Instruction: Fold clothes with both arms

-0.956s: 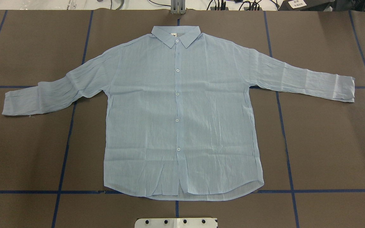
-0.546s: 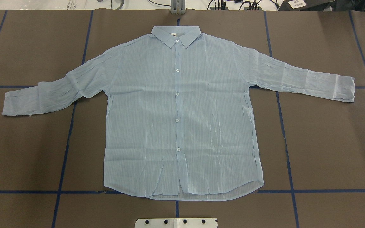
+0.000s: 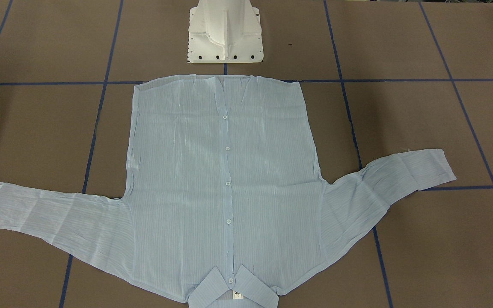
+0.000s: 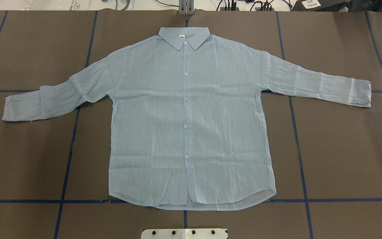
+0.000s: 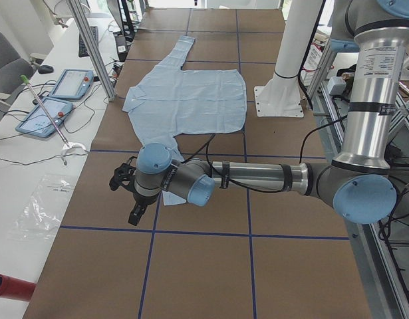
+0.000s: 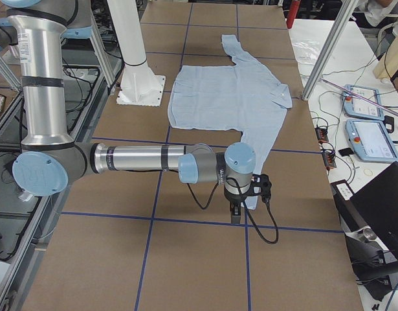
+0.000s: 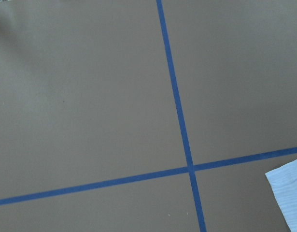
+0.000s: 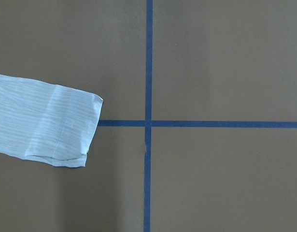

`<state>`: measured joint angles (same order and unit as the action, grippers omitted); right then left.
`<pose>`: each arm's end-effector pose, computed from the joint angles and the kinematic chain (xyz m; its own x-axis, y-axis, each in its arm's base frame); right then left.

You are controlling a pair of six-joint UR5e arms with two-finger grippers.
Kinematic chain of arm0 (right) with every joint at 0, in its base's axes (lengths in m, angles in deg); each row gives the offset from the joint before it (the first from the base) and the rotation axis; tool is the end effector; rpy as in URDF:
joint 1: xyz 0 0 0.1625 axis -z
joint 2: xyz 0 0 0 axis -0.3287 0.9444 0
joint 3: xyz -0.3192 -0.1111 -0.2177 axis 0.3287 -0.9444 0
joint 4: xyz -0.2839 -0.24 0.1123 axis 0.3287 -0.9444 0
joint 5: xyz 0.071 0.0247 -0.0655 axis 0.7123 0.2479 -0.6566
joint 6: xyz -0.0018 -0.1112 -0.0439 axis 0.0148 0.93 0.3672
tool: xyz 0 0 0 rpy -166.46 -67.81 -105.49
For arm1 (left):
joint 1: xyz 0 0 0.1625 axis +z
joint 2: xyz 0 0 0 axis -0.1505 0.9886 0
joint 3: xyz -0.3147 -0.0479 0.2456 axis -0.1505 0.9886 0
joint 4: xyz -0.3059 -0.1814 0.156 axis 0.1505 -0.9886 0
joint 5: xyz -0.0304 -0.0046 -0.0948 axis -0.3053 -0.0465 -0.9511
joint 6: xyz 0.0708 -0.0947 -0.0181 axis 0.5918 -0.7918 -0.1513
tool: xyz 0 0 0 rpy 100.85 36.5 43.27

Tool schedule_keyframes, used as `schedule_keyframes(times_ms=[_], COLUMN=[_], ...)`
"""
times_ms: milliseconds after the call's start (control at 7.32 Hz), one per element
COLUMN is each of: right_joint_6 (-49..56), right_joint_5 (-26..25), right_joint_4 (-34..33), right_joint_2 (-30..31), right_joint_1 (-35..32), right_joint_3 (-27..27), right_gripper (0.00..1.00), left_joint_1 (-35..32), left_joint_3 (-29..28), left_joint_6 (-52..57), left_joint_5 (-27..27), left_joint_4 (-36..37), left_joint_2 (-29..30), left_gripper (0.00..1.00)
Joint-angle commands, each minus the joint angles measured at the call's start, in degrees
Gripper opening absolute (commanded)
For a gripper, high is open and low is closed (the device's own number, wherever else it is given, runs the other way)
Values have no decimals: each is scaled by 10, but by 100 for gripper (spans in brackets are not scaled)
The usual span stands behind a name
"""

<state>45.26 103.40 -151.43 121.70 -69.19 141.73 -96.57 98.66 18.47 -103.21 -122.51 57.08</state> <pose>0.0389 -0.4838 0.6254 0.7337 -0.0212 0.6792 -0.0374 0.9967 0.0714 -0.0332 -0.5278 0.5914 0.7263 0.2826 -0.6266 0.0019 0.9107 0.4130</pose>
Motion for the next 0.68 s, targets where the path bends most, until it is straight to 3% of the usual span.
schedule_keyframes(times_ms=[0,410,546], right_joint_6=[-58,-136,-142], right_joint_5=[6,5,4], right_joint_4=[92,283,299], right_joint_2=[-3,-18,-35], right_joint_1=[60,108,124], right_joint_3=[-35,-130,-156], right_gripper=[100,100,100], left_joint_1=[32,35,35], left_joint_3=[-1,1,1], left_joint_6=[-32,-29,-32], left_joint_5=[-11,-4,-5], left_joint_4=[-11,-12,-14], left_joint_2=[22,22,21], left_gripper=[100,100,100])
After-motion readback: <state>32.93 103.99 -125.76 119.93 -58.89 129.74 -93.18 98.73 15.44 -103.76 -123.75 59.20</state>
